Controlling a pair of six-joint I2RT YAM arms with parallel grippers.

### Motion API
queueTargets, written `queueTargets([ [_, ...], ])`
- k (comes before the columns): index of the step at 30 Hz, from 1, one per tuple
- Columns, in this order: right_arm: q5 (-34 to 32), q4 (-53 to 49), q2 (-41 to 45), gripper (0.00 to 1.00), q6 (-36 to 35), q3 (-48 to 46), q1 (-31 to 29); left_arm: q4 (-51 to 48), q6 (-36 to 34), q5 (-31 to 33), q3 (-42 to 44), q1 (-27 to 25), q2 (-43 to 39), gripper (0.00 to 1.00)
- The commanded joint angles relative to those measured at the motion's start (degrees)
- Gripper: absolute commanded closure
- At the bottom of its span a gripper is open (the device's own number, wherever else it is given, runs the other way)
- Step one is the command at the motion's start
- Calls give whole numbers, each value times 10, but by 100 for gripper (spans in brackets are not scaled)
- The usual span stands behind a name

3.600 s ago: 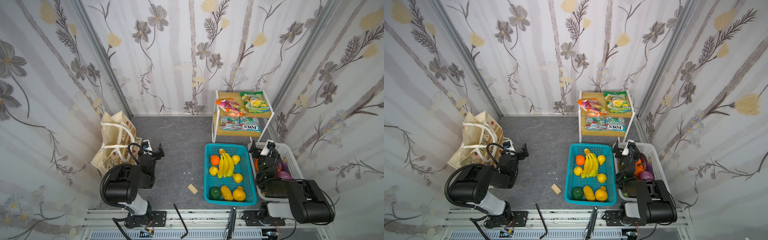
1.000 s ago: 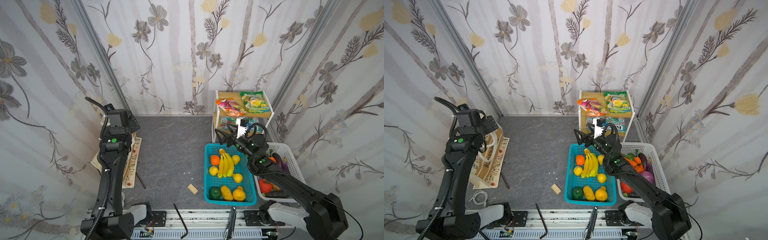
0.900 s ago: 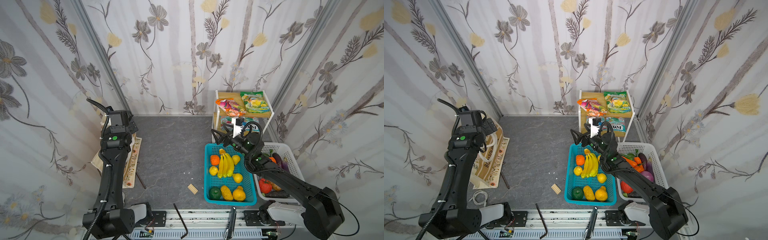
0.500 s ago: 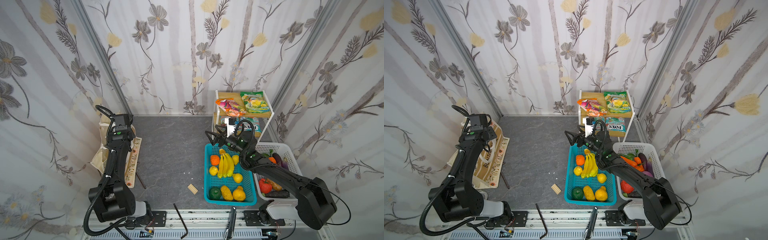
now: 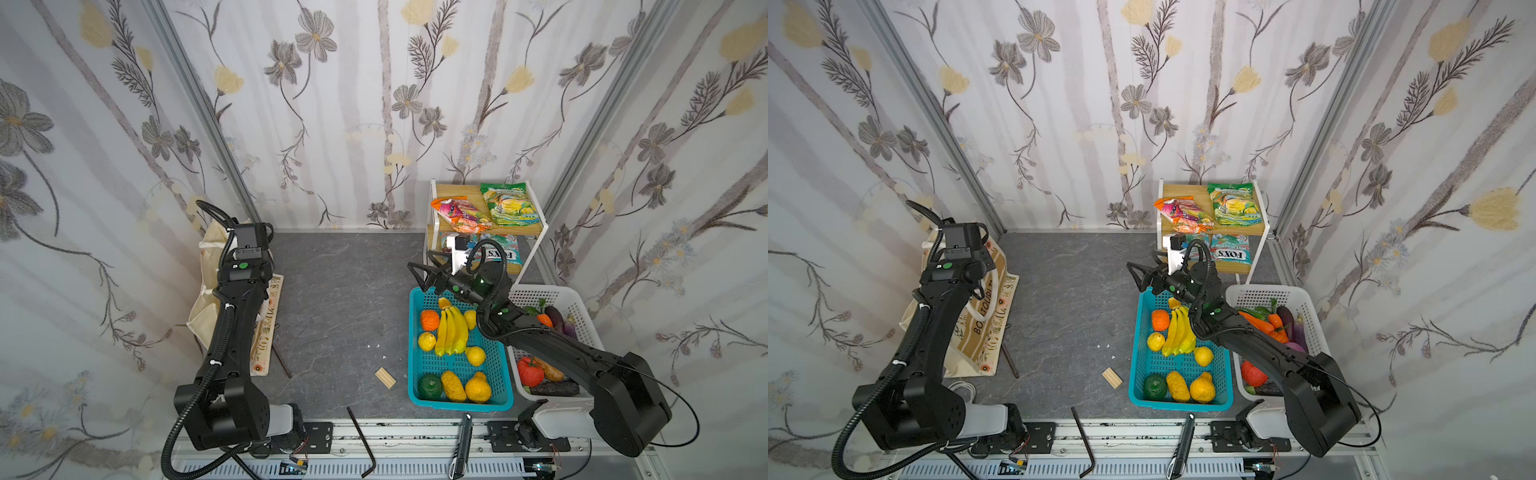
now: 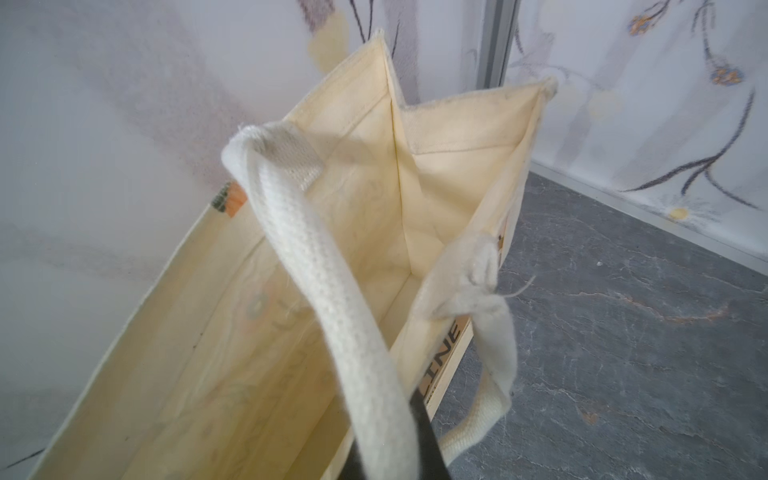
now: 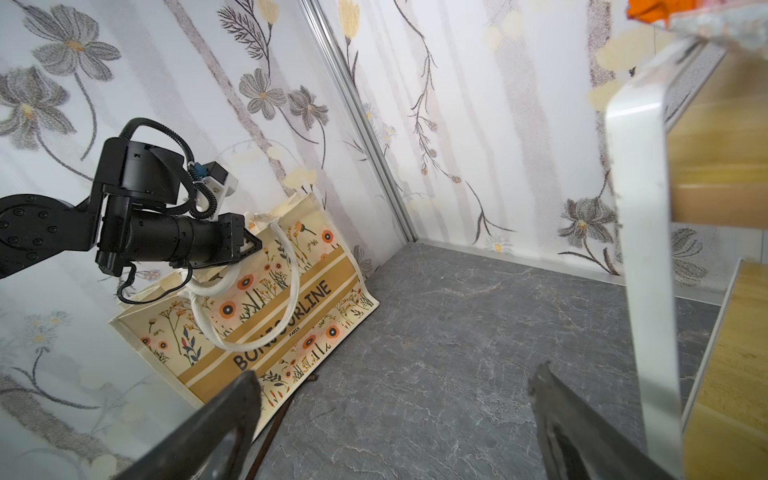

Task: Place the food into the grocery bag and tie it
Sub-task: 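Grasp the cream tote bag handle with the left gripper while the right reaches over, then lift the bag upright with the left gripper while the right grasps the other handle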

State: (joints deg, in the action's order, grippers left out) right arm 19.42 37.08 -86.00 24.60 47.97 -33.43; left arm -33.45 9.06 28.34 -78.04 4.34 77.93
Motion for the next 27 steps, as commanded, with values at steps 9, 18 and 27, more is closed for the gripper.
queueTargets([
  [9, -12, 4, 12, 0, 5, 11, -13, -54, -10, 153, -125, -159, 1, 100],
  [18, -23, -14, 19, 1, -1, 20, -29, -55, 25, 48, -144, -164, 5, 100],
  [27, -26, -18, 2, 1, 3, 36, -54, -58, 76, -75, -221, -181, 13, 100],
])
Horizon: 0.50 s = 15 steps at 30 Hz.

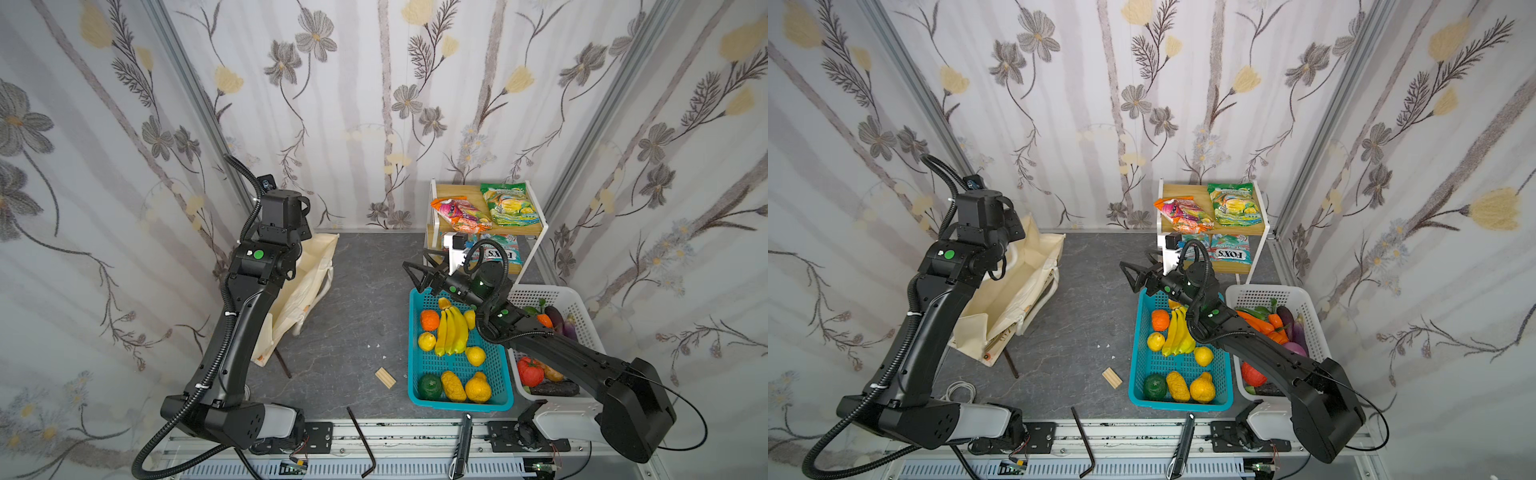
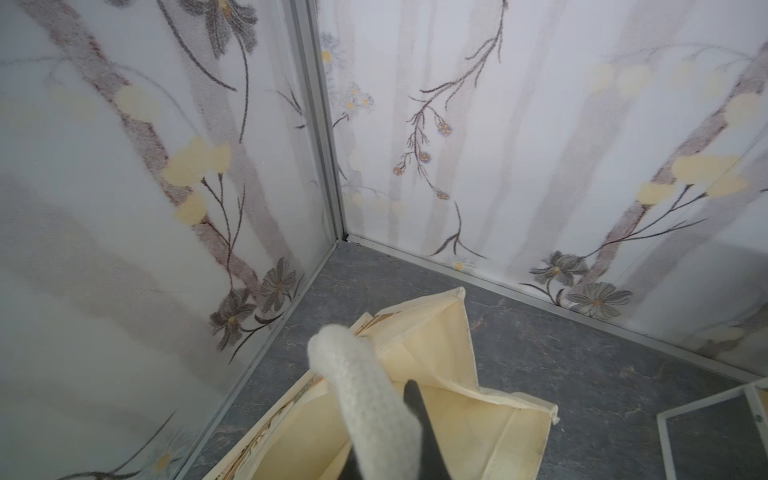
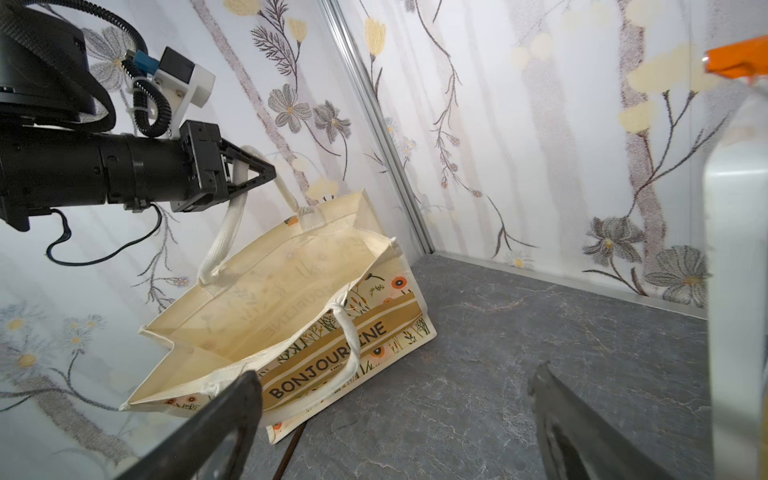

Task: Place the food into the grocery bag and tie it
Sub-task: 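Lift the bag upright with the left gripper while the right grasps the other handle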

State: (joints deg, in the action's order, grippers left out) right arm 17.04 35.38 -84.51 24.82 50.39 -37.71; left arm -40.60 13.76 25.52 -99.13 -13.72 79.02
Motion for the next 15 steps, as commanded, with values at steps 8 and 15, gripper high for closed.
queueTargets([
  [8, 12, -28, -104, 1, 24, 85, -61, 25, 107, -179, -49, -29, -2, 100],
  [15, 25, -41, -172, 5, 76, 130, -82, 52, 157, -234, -57, -57, -23, 100],
])
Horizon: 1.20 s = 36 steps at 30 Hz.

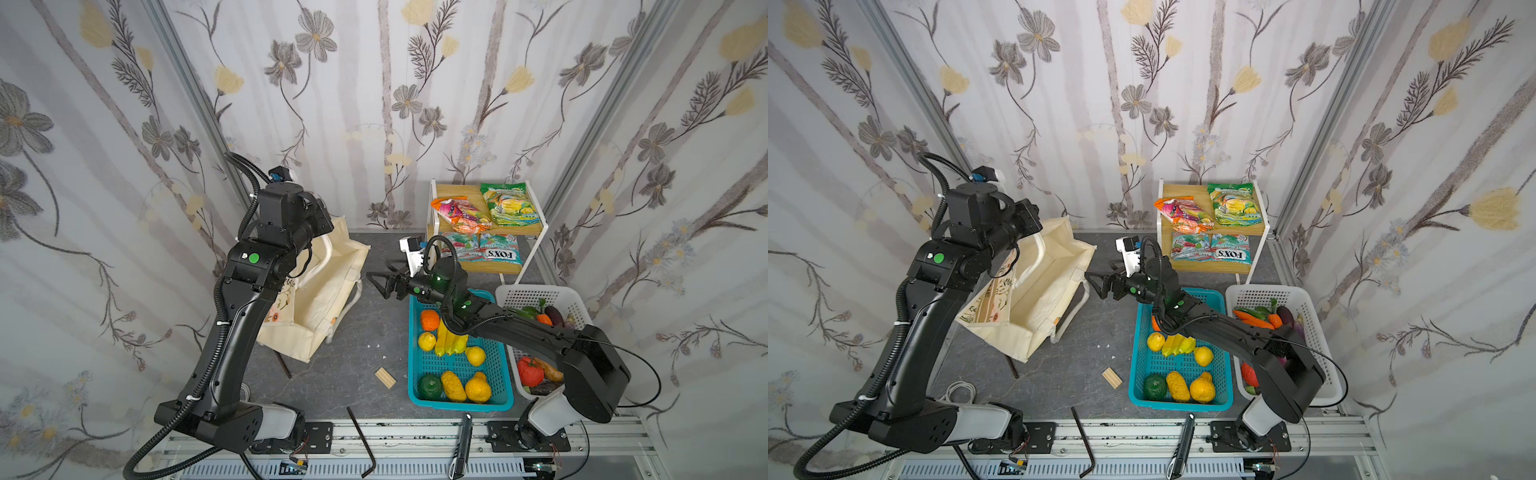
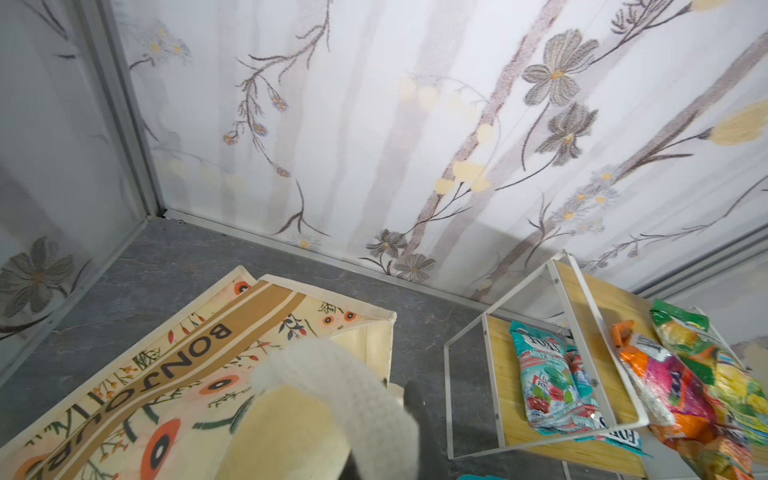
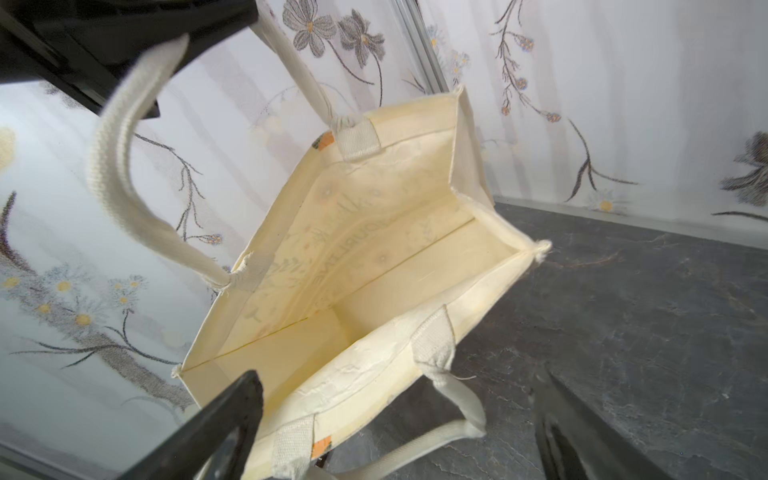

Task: Place the food into the grocery bag and tie it

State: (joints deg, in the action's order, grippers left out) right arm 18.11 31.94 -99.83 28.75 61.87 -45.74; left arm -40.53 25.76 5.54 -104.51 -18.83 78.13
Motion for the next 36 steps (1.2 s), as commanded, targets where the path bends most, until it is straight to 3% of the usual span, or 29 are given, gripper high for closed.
queueTargets([
  [1, 13, -9, -24, 5, 44, 18, -1, 57, 45, -40, -4, -8, -19, 100],
  [11, -5, -13, -60, 11, 84, 25, -9, 112, 97, -79, 12, -19, -80, 100],
  [13, 4, 5, -78, 27, 99, 33, -9, 118, 100, -86, 17, -19, -85, 100],
  [16, 29, 27, -98, 72, 119, 46, -9, 122, 95, -77, 30, -19, -96, 100],
  [18, 32, 28, -92, 89, 122, 44, -9, 121, 78, -51, 45, -18, -107, 100],
  [24, 37, -49, -32, 100, 108, 50, -4, 119, 24, 41, 132, -1, -136, 100],
  [30, 83, -157, -26, 100, 114, 94, 0, 121, 17, 17, 191, 66, -131, 100],
  [36, 102, -248, -58, 98, 81, 131, 16, 126, 7, 10, 260, 91, -130, 100],
])
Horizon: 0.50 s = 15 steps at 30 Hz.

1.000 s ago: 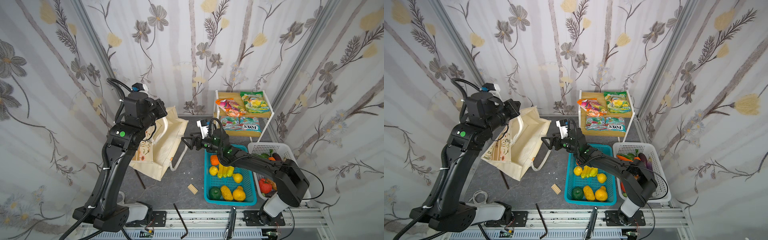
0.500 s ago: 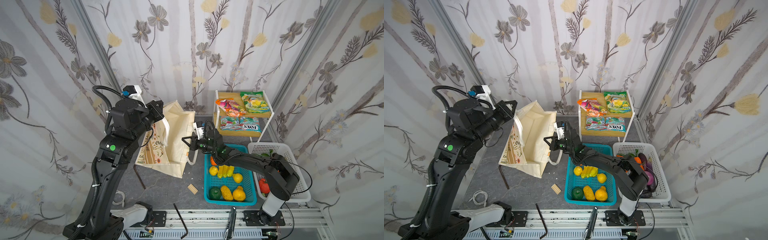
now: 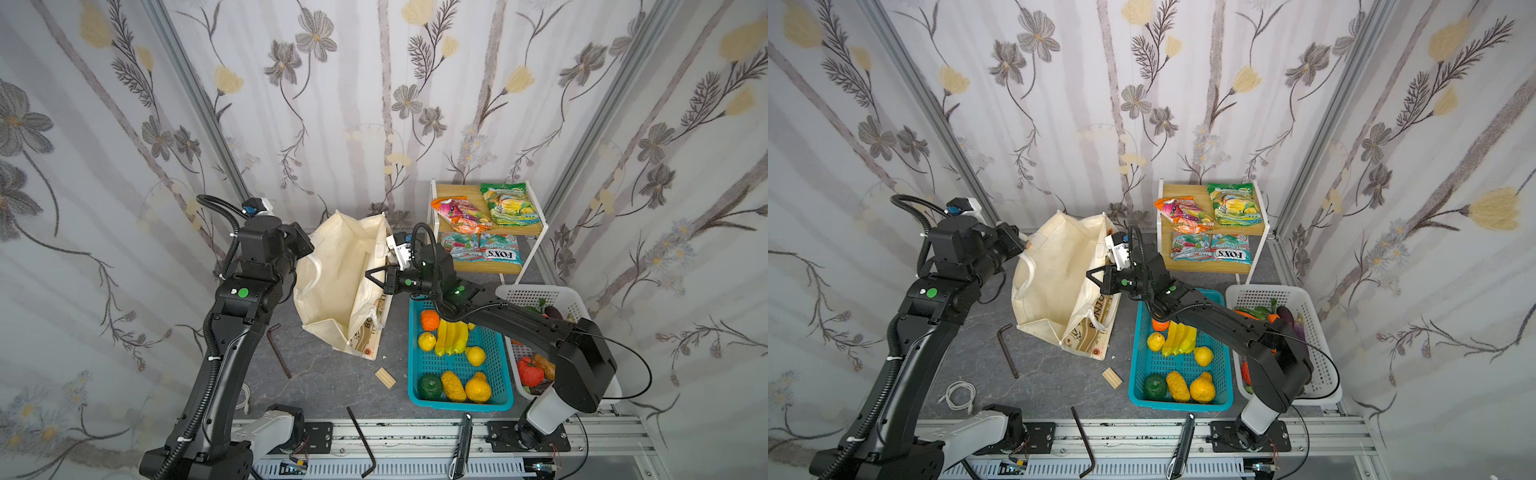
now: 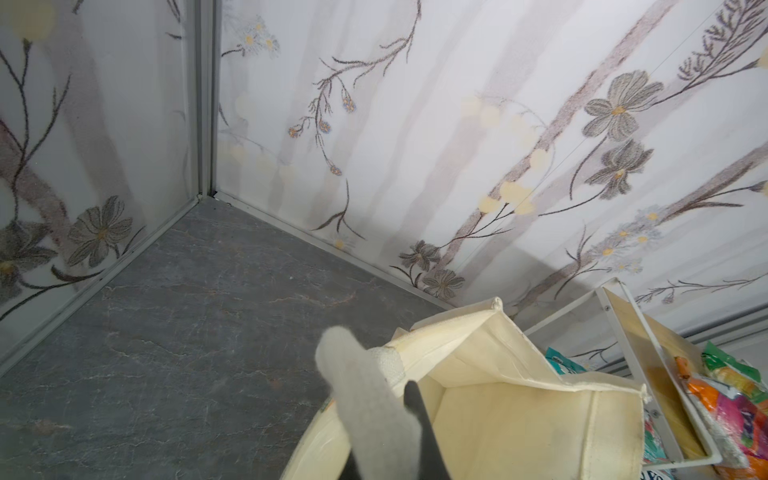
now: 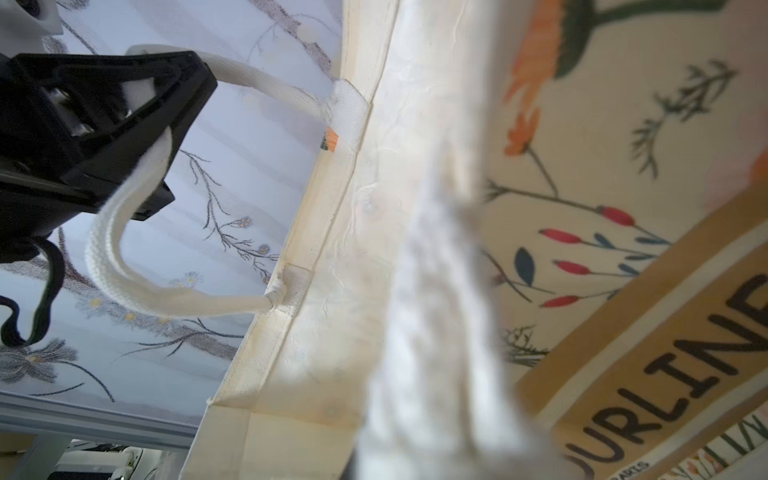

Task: Place the food into the grocery bag and tie it

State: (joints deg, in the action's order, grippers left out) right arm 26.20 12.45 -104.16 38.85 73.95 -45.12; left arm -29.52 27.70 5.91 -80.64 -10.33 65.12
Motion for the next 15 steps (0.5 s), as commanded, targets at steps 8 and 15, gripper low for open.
queueTargets([
  [8, -24, -148, -27, 86, -91, 45, 27, 59, -12, -29, 103, 30, -16, 87],
  [15, -55, -198, -27, 47, -128, 79, 30, 75, -33, -4, 125, 50, -31, 35],
])
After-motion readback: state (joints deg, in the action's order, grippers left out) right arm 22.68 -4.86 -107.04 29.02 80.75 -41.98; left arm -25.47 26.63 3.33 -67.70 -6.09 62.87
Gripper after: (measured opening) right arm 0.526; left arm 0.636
